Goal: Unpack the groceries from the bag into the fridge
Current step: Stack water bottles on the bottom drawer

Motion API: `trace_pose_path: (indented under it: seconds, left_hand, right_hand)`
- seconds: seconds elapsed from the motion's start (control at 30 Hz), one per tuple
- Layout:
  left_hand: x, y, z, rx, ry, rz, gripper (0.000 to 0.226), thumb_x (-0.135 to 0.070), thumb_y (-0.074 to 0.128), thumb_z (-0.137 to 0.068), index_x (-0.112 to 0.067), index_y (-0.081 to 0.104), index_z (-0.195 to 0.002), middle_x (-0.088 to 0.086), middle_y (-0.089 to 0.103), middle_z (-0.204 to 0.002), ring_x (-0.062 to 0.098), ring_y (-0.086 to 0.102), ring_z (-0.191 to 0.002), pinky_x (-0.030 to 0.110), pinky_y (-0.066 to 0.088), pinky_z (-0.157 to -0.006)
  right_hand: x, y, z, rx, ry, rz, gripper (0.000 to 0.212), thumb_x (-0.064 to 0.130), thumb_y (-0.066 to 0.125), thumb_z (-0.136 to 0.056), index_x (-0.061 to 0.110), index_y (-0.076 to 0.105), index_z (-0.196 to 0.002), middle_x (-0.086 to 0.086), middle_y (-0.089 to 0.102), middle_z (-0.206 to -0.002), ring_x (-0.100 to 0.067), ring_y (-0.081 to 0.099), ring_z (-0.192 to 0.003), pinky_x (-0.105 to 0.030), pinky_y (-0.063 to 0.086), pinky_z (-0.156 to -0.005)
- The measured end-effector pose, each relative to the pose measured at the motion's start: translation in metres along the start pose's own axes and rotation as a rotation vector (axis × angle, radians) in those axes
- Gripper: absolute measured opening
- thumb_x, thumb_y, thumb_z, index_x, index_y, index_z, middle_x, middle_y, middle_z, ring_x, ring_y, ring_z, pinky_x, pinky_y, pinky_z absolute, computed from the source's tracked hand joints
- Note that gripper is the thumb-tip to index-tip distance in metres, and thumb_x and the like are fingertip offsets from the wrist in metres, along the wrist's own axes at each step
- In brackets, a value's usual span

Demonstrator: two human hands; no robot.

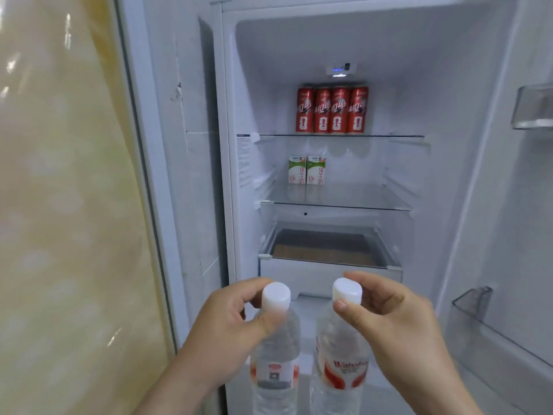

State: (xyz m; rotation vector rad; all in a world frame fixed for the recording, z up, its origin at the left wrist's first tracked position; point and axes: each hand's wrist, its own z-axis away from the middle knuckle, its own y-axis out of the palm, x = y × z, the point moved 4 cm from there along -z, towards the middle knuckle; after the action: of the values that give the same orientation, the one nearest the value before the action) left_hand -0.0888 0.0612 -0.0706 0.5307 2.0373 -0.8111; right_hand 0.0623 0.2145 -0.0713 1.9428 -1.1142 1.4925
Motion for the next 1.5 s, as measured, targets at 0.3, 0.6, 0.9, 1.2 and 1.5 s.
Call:
trace_pose_path:
  seconds: [0.3,0.6,0.9,1.2,1.5]
  left_hand:
    - [0.044,0.040,-0.088,-0.041,-0.060,-0.154,0.023,-0.026,0.070,-0.086,-0.046,0.062,-0.095,-0.023,0.062,-0.091,0.001,0.051,-0.060,0.022,0.046,-0.066]
    - [0.059,0.050,-0.155,-0.083,0.055,-0.122,0.019,-0.021,0.061,-0.093,-0.039,0.057,-0.099,-0.029,0.059,-0.100,-0.004,0.056,-0.091,0.016,0.042,-0.074]
    - [0.079,0.036,-0.221,-0.139,0.243,-0.051,0.018,-0.049,0.054,-0.090,-0.050,0.053,-0.107,-0.020,0.059,-0.104,0.000,0.056,-0.099,0.021,0.046,-0.082]
    - [0.091,0.037,-0.254,-0.189,0.423,-0.052,0.024,-0.051,0.048,-0.086,-0.057,0.047,-0.109,-0.028,0.053,-0.109,0.008,0.053,-0.103,0.024,0.043,-0.085]
    - [0.118,0.045,-0.272,-0.223,0.486,-0.103,0.025,-0.040,0.049,-0.087,-0.046,0.047,-0.110,-0.031,0.049,-0.112,0.001,0.048,-0.104,0.014,0.038,-0.088]
  right_hand:
    - [-0.029,-0.011,-0.093,-0.027,-0.048,0.038,0.039,0.012,0.077,-0.082,0.045,0.063,-0.097,0.018,0.071,-0.104,0.007,0.065,-0.097,-0.017,0.050,-0.091]
    - [-0.047,-0.006,-0.148,-0.166,-0.075,0.044,0.033,0.018,0.068,-0.091,0.037,0.062,-0.117,0.012,0.065,-0.119,-0.009,0.061,-0.112,-0.028,0.050,-0.096]
    - [-0.035,-0.005,-0.187,-0.385,-0.112,0.011,0.032,0.017,0.064,-0.093,0.037,0.060,-0.118,0.007,0.065,-0.117,-0.009,0.061,-0.107,0.004,0.043,-0.063]
    - [-0.037,0.013,-0.217,-0.552,-0.252,-0.042,0.035,0.014,0.064,-0.092,0.038,0.056,-0.117,0.005,0.064,-0.117,-0.009,0.060,-0.106,0.004,0.041,-0.067]
    - [-0.072,0.028,-0.232,-0.559,-0.231,0.021,0.036,0.018,0.064,-0.093,0.039,0.053,-0.119,0.015,0.058,-0.118,-0.010,0.056,-0.116,-0.017,0.043,-0.090]
